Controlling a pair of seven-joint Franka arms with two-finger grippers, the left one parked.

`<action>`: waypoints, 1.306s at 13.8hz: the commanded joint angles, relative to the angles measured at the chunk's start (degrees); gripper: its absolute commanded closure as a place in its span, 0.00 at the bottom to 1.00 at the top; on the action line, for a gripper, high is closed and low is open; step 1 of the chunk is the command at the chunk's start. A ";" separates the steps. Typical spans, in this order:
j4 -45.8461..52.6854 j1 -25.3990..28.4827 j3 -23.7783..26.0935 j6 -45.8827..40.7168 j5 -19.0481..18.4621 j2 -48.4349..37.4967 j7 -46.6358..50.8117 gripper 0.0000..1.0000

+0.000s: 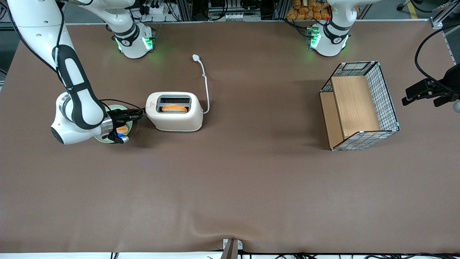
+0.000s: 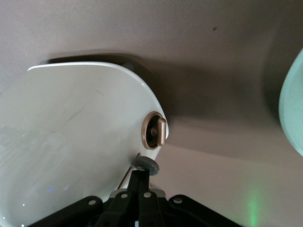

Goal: Press toaster button with right arm

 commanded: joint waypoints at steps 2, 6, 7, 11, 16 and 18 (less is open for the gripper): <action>0.50 -0.22 0.72 3.87 1.41 2.94 -1.17 1.00; 3.92 -0.31 0.19 -0.78 1.24 1.36 -0.29 1.00; 4.98 -0.31 -0.33 -1.93 1.06 0.84 0.41 1.00; 9.63 -0.31 -1.82 -5.19 0.36 -0.05 1.82 0.91; 15.25 -0.75 -4.38 -6.42 -3.48 -0.40 1.03 0.00; 17.81 -0.75 -4.47 -6.77 -6.75 -1.71 0.94 0.00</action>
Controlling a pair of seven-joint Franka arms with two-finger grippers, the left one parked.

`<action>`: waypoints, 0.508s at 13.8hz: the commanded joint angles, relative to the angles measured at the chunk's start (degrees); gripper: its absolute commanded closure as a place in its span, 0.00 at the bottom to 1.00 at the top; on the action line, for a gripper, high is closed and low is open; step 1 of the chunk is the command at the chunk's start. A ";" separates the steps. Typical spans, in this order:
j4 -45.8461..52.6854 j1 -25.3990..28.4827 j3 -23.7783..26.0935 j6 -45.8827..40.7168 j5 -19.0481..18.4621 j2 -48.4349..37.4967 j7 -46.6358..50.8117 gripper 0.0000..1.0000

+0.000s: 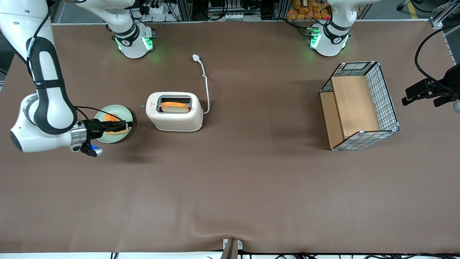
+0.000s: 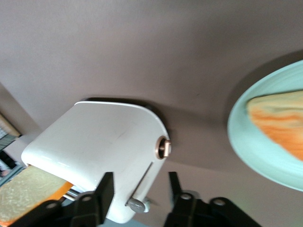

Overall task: Press toaster button with right arm
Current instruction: 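Lift the right gripper off the lever and pull it back past the plate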

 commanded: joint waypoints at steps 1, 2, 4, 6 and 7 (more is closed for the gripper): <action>3.34 -0.49 0.41 -1.23 -5.01 -2.53 -0.60 0.00; 4.22 -0.40 0.41 -0.79 -7.47 -3.41 -1.39 0.00; 5.81 0.73 0.68 2.88 -16.23 -6.21 -1.49 0.00; 5.11 0.65 0.68 6.24 -20.15 -9.73 -1.58 0.00; 5.02 0.30 0.68 6.16 -20.33 -11.05 -1.92 0.00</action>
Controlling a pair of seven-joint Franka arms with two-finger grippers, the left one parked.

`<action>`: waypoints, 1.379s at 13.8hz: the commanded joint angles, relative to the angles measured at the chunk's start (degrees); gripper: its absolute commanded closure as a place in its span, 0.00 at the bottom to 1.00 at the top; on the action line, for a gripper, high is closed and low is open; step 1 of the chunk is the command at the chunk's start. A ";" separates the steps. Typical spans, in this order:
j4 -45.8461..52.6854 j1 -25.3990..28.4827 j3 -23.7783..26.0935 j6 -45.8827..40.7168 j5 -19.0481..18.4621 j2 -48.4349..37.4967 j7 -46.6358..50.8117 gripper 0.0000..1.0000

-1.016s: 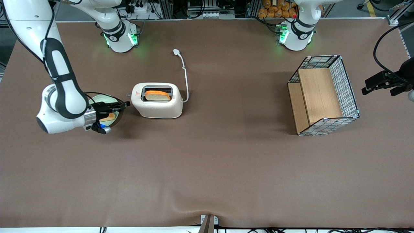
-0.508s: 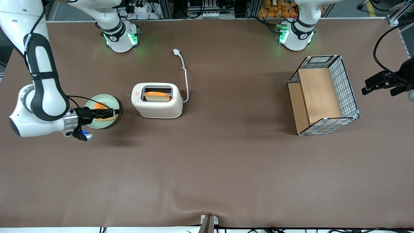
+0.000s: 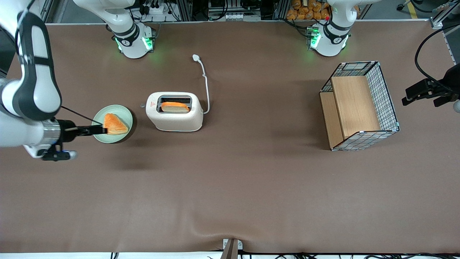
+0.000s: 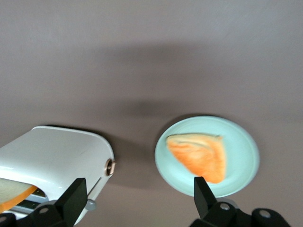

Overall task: Press toaster button with right arm
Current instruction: 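Lift the right gripper off the lever and pull it back past the plate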

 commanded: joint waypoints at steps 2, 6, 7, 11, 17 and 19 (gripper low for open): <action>-4.72 -0.20 0.02 2.10 -4.07 -7.82 -2.44 0.00; -9.48 0.24 0.20 4.22 -6.37 -13.11 0.17 0.00; -9.48 0.42 0.37 3.52 -6.37 -13.63 2.45 0.00; -8.87 3.05 0.28 0.97 -7.42 -15.92 7.65 0.00; -1.94 2.44 -0.15 -6.05 -9.53 -16.54 8.01 0.00; 0.26 1.13 -0.16 -8.25 -9.88 -16.63 8.10 0.00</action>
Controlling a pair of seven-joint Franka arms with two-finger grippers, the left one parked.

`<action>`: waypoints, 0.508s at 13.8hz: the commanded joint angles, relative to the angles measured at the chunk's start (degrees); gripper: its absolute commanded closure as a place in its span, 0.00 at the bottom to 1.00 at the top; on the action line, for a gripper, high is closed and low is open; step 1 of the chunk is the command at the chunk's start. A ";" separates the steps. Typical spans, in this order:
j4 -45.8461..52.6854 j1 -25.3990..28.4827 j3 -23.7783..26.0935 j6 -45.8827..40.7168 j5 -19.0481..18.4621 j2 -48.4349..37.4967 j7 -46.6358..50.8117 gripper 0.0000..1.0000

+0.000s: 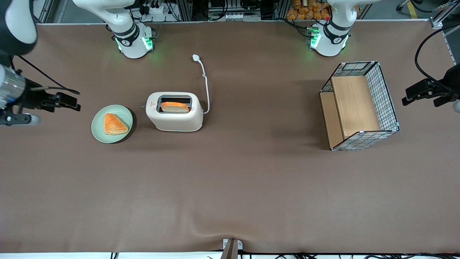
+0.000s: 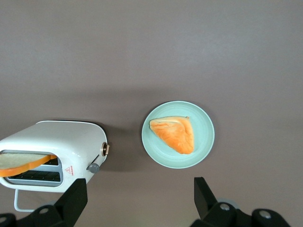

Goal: Press toaster button with right arm

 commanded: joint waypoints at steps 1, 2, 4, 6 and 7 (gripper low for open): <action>3.45 -1.70 0.28 -3.67 -1.53 -0.23 1.00 0.00; 4.51 -2.57 0.37 -4.73 -1.53 -0.23 1.00 0.00; 7.49 -3.11 0.37 -7.88 -1.53 -0.23 1.09 0.00; 10.92 -2.93 0.54 -11.05 -2.23 0.04 1.35 0.00; 11.54 -2.84 0.63 -11.59 -2.24 0.13 3.27 0.00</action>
